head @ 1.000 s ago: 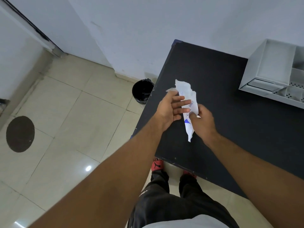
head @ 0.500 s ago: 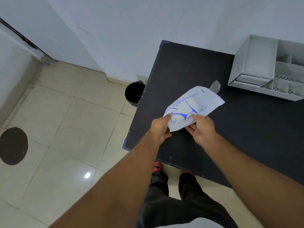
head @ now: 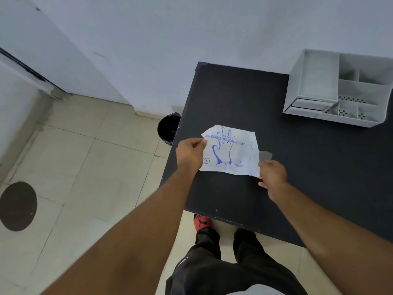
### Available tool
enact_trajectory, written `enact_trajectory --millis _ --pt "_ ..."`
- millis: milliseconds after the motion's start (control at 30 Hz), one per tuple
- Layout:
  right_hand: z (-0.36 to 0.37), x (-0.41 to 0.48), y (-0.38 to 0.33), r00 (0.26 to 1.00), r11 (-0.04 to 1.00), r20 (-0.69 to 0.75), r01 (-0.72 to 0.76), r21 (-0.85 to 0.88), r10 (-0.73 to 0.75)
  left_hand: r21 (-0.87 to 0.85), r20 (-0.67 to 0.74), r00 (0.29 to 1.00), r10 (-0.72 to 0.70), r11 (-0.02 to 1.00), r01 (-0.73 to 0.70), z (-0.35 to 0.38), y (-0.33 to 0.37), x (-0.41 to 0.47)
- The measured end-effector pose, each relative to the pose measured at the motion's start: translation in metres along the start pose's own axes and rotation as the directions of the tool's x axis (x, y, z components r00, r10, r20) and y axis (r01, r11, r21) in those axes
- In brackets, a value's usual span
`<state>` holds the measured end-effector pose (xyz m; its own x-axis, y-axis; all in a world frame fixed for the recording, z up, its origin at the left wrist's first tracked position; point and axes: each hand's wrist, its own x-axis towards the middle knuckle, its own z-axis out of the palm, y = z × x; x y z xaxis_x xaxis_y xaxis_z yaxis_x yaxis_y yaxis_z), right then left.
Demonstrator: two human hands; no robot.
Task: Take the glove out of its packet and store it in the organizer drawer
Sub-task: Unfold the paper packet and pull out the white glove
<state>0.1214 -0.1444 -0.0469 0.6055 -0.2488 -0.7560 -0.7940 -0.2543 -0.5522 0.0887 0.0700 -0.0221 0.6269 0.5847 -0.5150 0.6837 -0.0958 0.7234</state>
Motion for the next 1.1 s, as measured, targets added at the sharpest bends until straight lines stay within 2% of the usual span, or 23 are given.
enact_trajectory --millis 100,233,400,500,667,833,967,1100 --pt "-0.001 0.001 -0.004 0.996 0.996 -0.029 0.088 -0.032 -0.089 -0.063 0.040 0.999 0.032 0.998 -0.030 0.000 0.016 -0.005" --pt "0.002 0.003 -0.009 0.990 0.994 -0.085 0.108 -0.033 -0.111 -0.132 0.137 0.989 0.062 0.990 -0.044 -0.004 0.046 -0.010" --pt "0.003 0.006 -0.013 0.985 0.985 -0.070 0.150 -0.085 -0.156 -0.106 0.226 0.967 0.118 0.990 -0.096 -0.002 0.074 -0.024" --pt "0.005 0.005 -0.015 0.982 0.982 -0.049 0.179 -0.053 -0.182 -0.093 0.221 0.962 0.161 0.985 -0.143 0.004 0.085 -0.031" --pt "0.003 0.005 -0.019 0.982 0.978 -0.024 0.190 0.085 -0.189 -0.091 0.336 0.917 0.216 0.976 -0.197 0.011 0.102 -0.047" --pt "-0.006 0.010 -0.023 0.986 0.981 -0.063 0.158 0.115 -0.152 -0.031 0.314 0.914 0.258 0.965 -0.261 0.017 0.111 -0.052" --pt "-0.010 0.013 -0.021 0.985 0.983 -0.054 0.167 0.071 -0.163 -0.003 0.282 0.904 0.321 0.943 -0.333 0.022 0.113 -0.051" --pt "-0.008 0.012 -0.021 0.986 0.985 -0.027 0.165 0.045 -0.164 -0.027 0.240 0.921 0.306 0.951 -0.309 0.022 0.112 -0.047"
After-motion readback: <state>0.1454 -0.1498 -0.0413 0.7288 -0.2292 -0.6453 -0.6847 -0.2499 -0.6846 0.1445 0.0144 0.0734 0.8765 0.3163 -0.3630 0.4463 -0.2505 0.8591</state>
